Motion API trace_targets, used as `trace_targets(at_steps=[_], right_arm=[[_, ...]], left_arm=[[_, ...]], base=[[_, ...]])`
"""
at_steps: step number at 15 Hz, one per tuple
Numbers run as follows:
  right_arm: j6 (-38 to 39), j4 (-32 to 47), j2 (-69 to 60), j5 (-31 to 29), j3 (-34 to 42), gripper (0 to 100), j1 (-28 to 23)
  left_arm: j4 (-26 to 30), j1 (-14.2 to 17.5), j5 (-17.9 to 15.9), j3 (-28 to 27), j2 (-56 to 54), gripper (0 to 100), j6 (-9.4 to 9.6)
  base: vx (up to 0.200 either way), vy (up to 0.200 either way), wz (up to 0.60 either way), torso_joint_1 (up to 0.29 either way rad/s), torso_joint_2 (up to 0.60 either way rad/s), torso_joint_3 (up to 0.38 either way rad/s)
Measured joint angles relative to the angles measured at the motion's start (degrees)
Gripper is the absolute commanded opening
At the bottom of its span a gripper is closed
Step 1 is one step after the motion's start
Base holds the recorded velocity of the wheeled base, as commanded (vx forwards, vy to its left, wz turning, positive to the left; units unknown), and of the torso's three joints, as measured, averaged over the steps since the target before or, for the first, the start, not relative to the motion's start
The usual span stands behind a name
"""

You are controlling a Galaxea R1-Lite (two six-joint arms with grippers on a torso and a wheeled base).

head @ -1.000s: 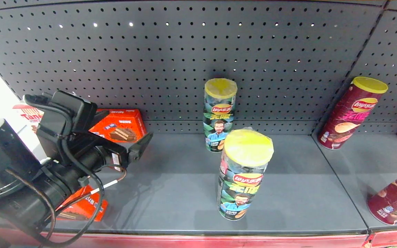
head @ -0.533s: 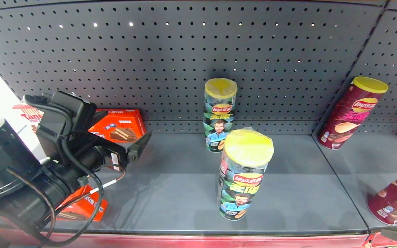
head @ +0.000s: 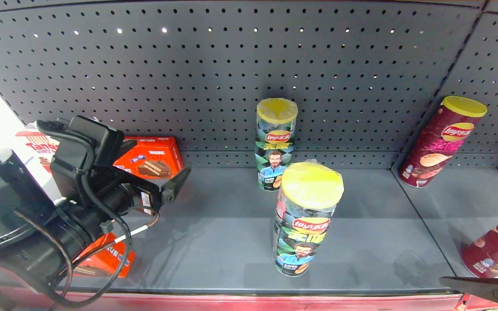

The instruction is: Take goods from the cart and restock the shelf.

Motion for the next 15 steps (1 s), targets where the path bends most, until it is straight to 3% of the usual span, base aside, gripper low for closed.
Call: trace_targets(at_steps=[6, 8, 15], right_arm=[[0.0, 0.2, 10.1, -5.2, -7.3, 100, 1.1], [-0.1, 0.4, 13.8, -7.3, -10.4, 100, 1.2], [-2.0, 0.5, 24.3, -9.2, -20.0, 100, 1.0]], left_arm=[[-0.2, 0.1, 0.1, -0.1, 0.3, 100, 0.05], [-0.2, 1.4, 0.0, -0.2, 0.4, 100, 0.28], [-0.4, 2.2, 0.0, -0.5, 0.4, 100, 0.46]], base=[[0.0, 0.0, 0.0, 0.0, 0.0, 0.0], [0.0, 0.0, 0.0, 0.0, 0.0, 0.0], [0.0, 0.0, 0.0, 0.0, 0.0, 0.0]])
